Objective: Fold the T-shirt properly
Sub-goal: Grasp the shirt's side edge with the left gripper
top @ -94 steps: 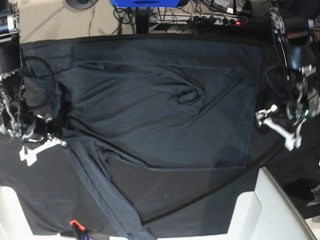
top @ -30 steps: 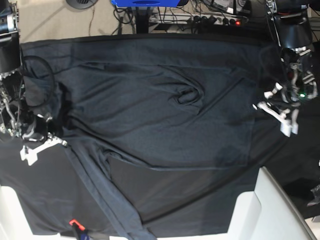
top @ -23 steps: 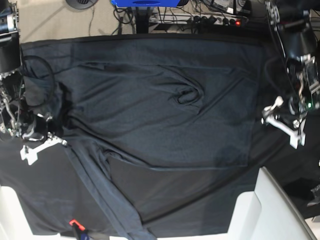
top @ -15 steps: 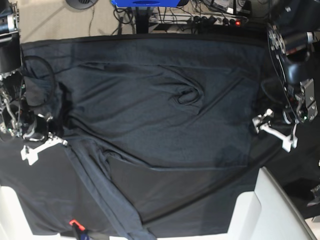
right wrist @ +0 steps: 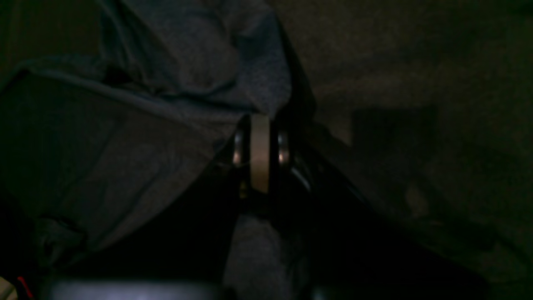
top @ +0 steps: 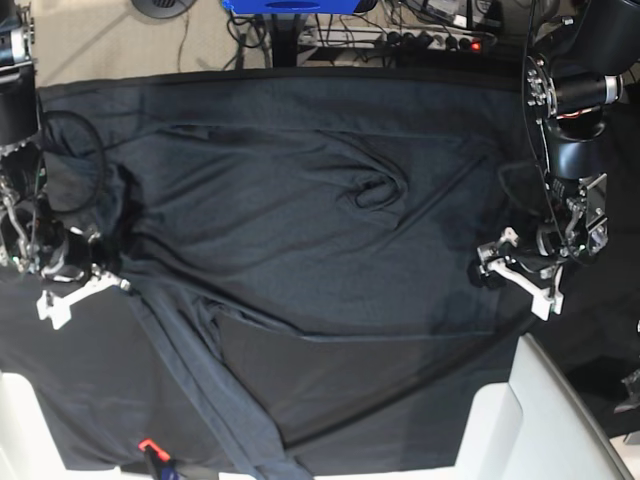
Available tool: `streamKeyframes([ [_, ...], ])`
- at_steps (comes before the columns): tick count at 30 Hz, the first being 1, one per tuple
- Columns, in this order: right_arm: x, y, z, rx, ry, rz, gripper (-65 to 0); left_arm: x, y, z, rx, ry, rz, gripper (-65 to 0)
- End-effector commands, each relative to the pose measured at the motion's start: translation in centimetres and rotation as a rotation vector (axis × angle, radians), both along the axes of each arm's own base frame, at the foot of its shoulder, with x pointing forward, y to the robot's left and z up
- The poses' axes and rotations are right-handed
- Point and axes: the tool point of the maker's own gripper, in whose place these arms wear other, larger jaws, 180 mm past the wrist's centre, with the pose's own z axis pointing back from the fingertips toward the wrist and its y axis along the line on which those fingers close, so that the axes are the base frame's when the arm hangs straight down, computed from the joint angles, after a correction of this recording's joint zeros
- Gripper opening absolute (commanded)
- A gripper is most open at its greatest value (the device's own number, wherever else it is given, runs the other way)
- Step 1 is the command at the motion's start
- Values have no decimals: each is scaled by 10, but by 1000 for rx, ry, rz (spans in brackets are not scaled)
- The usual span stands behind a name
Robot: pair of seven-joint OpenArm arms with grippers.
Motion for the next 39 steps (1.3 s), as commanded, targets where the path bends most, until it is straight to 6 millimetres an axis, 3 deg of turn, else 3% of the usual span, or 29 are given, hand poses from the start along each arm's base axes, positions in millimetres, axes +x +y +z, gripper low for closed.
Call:
streamKeyframes([
  [1, 14, -8, 15, -12, -48, -3, -648, -3, -9, -4, -15, 35, -23, -202],
  [8, 14, -8, 16, -12, -50, -5, -648, -2, -14, -4, -23, 32, -26, -357],
  [14, 14, -8, 16, -12, -51, -6, -648, 1, -9, -1, -19, 28, -20, -584],
  [16, 14, -8, 16, -12, -50, -5, -648, 0, 1, 1, -3, 28, -12, -650],
  [22, 14, -8, 15, -12, -50, -3, -648, 8, 16, 20, 47, -14, -24, -650],
  [30, 14, -8, 15, -12, -50, -3, -648, -14, 9, 31, 119, 20, -123, -650],
  [39, 14, -8, 15, -12, -50, -3, -648, -47, -1, 25, 155, 53, -180, -650],
])
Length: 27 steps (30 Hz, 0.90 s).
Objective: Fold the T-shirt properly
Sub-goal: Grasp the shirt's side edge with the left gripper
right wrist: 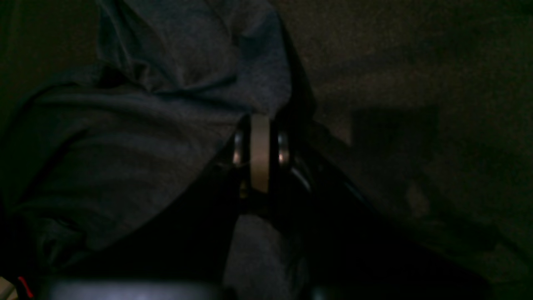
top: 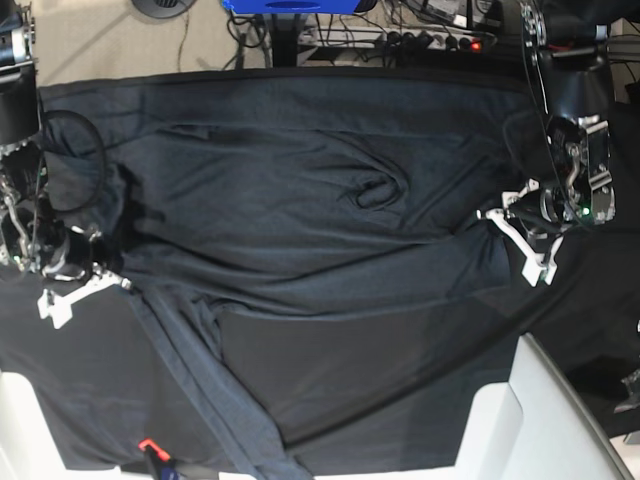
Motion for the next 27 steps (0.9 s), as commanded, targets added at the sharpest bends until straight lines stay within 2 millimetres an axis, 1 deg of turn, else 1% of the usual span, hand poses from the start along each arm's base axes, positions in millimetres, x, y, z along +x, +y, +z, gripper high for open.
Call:
streamKeyframes([
  [1, 15, -9, 16, -15, -51, -3, -648, 13, 5, 15, 12, -53, -3, -650],
  [5, 15, -9, 16, -15, -51, -3, -648, 11, 8, 15, 20, -50, -3, -650],
  [8, 15, -8, 16, -13, -51, -2, -648, 15, 9, 20, 29, -63, -9, -650],
  [9, 15, -8, 16, -13, -51, -2, -648, 16, 9, 21, 30, -68, -10, -592],
  [11, 15, -8, 16, -13, -51, -2, -648, 16, 9, 22, 32, -69, -10, -446],
  [13, 15, -8, 16, -13, -51, -2, -648, 16, 16, 25, 47, -68, -10, -295],
  [14, 15, -8, 16, -13, -51, -2, -648, 16, 18, 25, 50, -68, -10, -242],
  [16, 14, -8, 16, -13, -50, -2, -648, 15, 27, 27, 67, -66, -6, -168],
  [18, 14, -8, 16, -13, -50, -2, -648, 14, 41, 32, 74, -77, 31, -155],
  [21, 14, -8, 16, -13, -50, -2, -648, 15, 71, 47, 66, -125, 141, -156],
  [23, 14, -8, 16, -13, -50, -2, -648, 28, 77, 58, 64, -156, 160, -156],
  [27, 15, -8, 16, -13, -52, -2, -648, 40, 88, 43, 99, -82, 181, -156],
])
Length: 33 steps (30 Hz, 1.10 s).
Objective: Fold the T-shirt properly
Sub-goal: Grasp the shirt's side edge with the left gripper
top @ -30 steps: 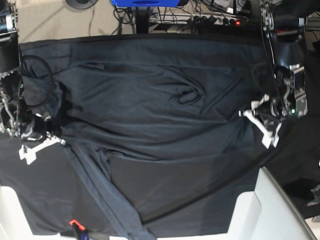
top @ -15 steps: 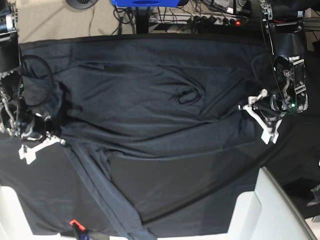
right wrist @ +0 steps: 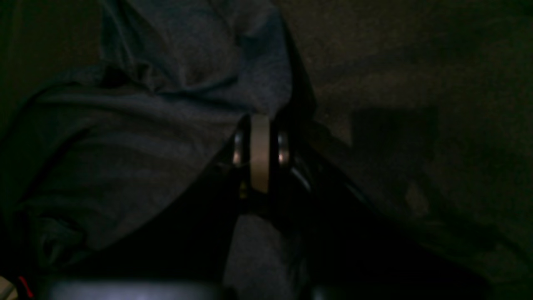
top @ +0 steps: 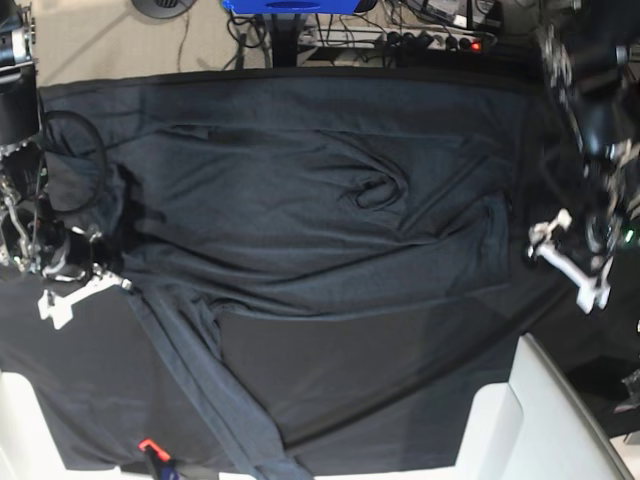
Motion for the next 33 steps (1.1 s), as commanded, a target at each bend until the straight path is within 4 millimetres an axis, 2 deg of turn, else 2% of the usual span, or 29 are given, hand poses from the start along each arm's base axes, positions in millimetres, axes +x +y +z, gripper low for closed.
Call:
streamKeyframes([
  [1, 15, -8, 16, -13, -52, -3, -648, 10, 8, 7, 12, -18, 8, -156],
  [6, 15, -9, 17, -14, -52, -3, -648, 23, 1, -12, -68, -19, 57, -158],
  [10, 15, -9, 17, -14, -52, -3, -648, 31, -23, -29, -89, -19, 15, -158],
  [15, 15, -9, 17, -14, -52, -3, -648, 39, -52, -37, -124, -23, -20, -158],
  [19, 15, -9, 17, -14, -52, -3, -648, 53, -67, -31, -144, -50, -33, -173],
  [22, 15, -9, 17, -14, -52, -3, -648, 62, -69, -24, -148, -78, -31, -260],
  [25, 15, -9, 17, -14, -52, -3, -648, 72, -68, -17, -143, -144, -18, -383],
  [30, 15, -9, 17, -15, -53, -4, -648, 76, -79, -29, -188, -156, 14, -502],
  [33, 15, -9, 17, -15, -53, -4, -648, 76, -78, -32, -195, -174, 34, -592],
])
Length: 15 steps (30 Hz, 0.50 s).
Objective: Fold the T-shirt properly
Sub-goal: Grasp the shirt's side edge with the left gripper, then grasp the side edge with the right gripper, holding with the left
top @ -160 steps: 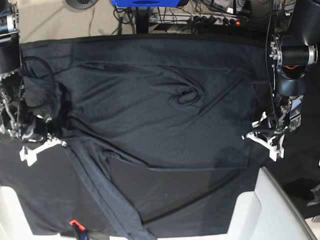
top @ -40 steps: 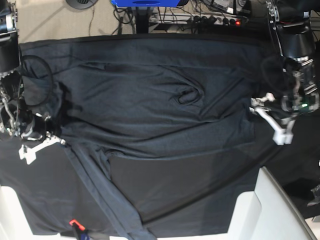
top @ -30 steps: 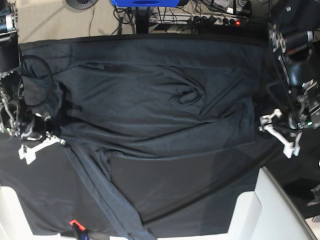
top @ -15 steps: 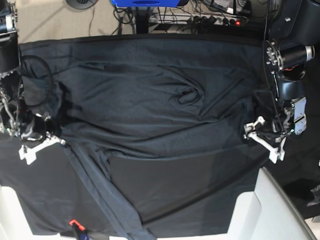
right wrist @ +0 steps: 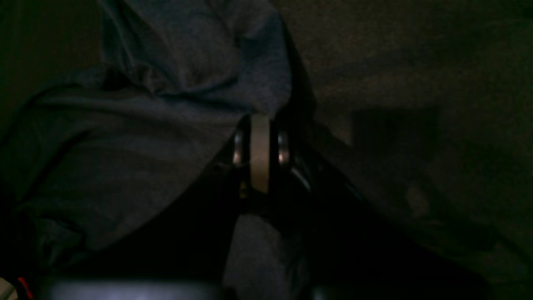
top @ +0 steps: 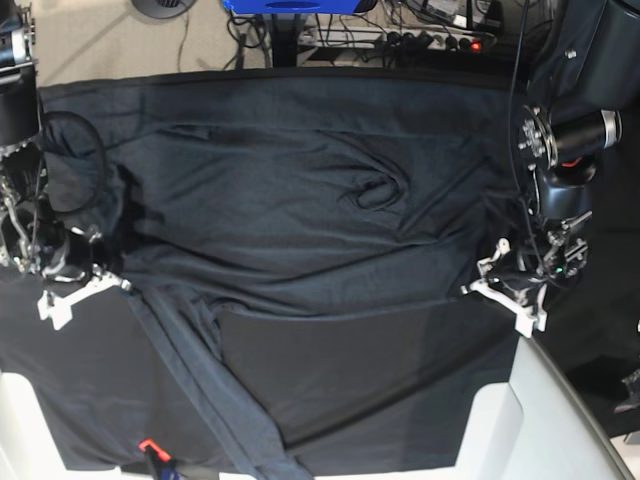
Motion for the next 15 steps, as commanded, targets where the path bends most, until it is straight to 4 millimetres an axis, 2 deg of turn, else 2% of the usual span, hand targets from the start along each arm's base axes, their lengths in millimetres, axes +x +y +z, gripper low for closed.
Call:
streamKeyframes([
  [1, 14, -9, 16, -14, -51, -4, -648, 12, 10, 14, 18, -35, 9, -645],
  [5, 15, -9, 16, -14, -53, -4, -648, 21, 26, 24, 77, -54, 70, -650],
  [9, 17, -10, 18, -22, -60, -3, -648, 35, 31, 45, 105, -113, 63, -650],
  [15, 27, -26, 23, -212, -75, 49, -648, 45, 39, 68, 138, -141, 45, -650],
])
